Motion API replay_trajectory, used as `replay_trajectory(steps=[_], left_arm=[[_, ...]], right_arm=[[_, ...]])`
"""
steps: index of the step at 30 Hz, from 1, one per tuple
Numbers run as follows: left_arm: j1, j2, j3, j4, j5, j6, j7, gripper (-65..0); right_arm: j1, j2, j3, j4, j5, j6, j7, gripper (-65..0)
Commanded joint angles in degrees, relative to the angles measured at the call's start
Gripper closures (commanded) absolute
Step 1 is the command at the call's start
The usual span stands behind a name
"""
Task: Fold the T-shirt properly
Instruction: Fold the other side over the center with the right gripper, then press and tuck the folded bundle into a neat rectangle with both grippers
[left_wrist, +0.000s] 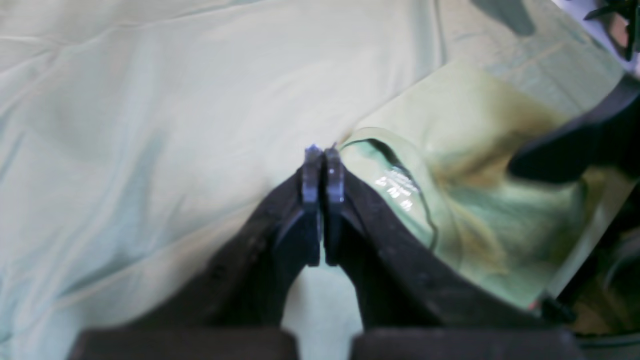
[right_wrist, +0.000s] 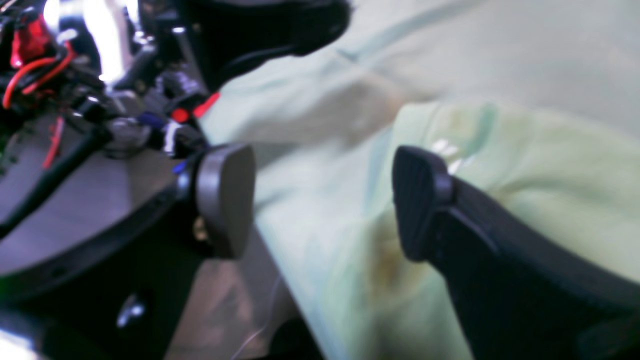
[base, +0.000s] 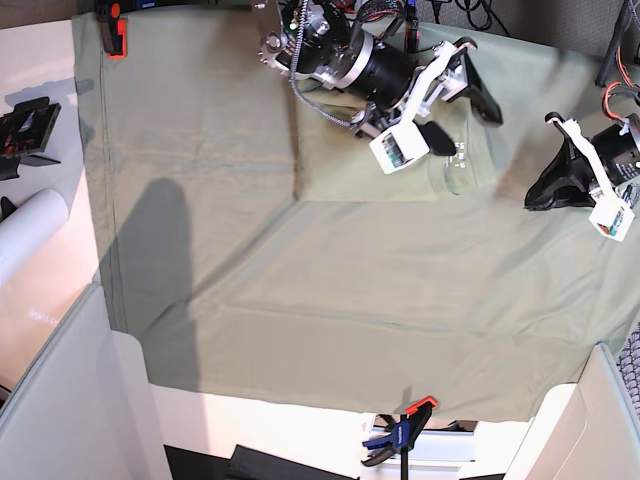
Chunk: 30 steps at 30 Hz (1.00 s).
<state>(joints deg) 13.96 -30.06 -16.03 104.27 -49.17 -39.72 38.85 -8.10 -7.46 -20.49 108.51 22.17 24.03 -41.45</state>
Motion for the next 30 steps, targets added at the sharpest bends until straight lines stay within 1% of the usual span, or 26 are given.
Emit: replay_trajectory(steps=[1, 3, 5, 6, 7, 8, 9, 10, 12, 14, 16, 18, 21, 24, 27, 30], left_arm=[[-0.6, -1.2, -0.4, 1.1, -2.1, -0.3, -1.3, 0.0], [-0.6, -1.4, -0.4, 1.3, -3.3, -0.3, -1.2, 0.0], [-0.6, -1.4, -0.3, 2.3, -3.4, -0.3, -0.6, 0.0], [-0.6, -1.4, 0.1, 3.1, -3.4, -0.3, 0.1, 0.0], [-0.6, -1.4, 0.8, 4.1, -3.4, -0.3, 0.9, 0.0], [-0.5, -1.4, 1.9, 5.2, -3.4, -0.3, 1.6, 0.0], [-0.4, -1.4, 3.6, 6.3, -3.3, -0.3, 1.9, 0.0], [-0.4, -1.4, 5.8, 7.3, -2.9, -0.3, 2.2, 0.0], [-0.5, -1.4, 11.5, 8.9, 0.7, -0.3, 2.1, 0.0], [-0.5, -1.4, 17.8, 9.1, 4.5, -0.3, 2.1, 0.0], [-0.5, -1.4, 23.4, 9.0, 8.8, -0.3, 2.1, 0.0], [-0.5, -1.4, 27.1, 9.0, 11.5, -0.3, 1.8, 0.0], [0.0, -1.1, 28.6, 9.0, 10.9, -0.3, 1.8, 0.0], [2.4, -1.0, 28.6, 9.0, 10.7, -0.3, 1.7, 0.0], [4.7, -1.1, 28.6, 9.0, 11.0, -0.3, 1.7, 0.0], [5.1, -1.1, 28.6, 9.0, 12.7, -0.3, 1.6, 0.0]], right_arm=[[0.5, -0.7, 0.4, 2.4, 0.5, 0.4, 2.2, -42.8], [0.8, -1.2, 2.1, 5.0, -0.4, 0.4, 2.2, -42.8], [2.0, -1.2, 4.5, 6.7, -2.8, 0.4, 2.8, -41.8], [2.8, -1.2, 5.9, 7.0, -5.0, 0.4, 3.8, -38.0], [3.7, -1.2, 7.5, 7.0, -7.6, 0.4, 5.0, -29.9], [4.8, -1.2, 9.2, 6.7, -10.0, 0.4, 5.7, -18.5], [6.0, -1.1, 11.0, 6.3, -12.1, 0.4, 5.7, -5.1], [7.3, -1.1, 12.9, 5.8, -13.9, 0.4, 5.6, 0.0], [10.1, -1.0, 16.7, 3.7, -15.8, 0.3, 6.1, 0.0], [12.7, -0.5, 19.9, -0.2, -15.8, 0.3, 7.6, 0.0], [15.4, 0.5, 22.7, -5.9, -15.8, 0.3, 9.8, 0.0], [18.6, 1.8, 24.6, -13.2, -15.8, 0.3, 11.6, 0.0], [24.0, 3.7, 24.9, -25.0, -15.7, 0.3, 13.9, 0.0], [27.8, 4.0, 23.6, -34.3, -15.5, 0.3, 14.7, 0.0], [30.1, 4.0, 20.9, -40.2, -15.6, 0.3, 14.8, 0.0], [30.8, 4.0, 17.7, -41.8, -15.6, 0.3, 15.6, 0.0]])
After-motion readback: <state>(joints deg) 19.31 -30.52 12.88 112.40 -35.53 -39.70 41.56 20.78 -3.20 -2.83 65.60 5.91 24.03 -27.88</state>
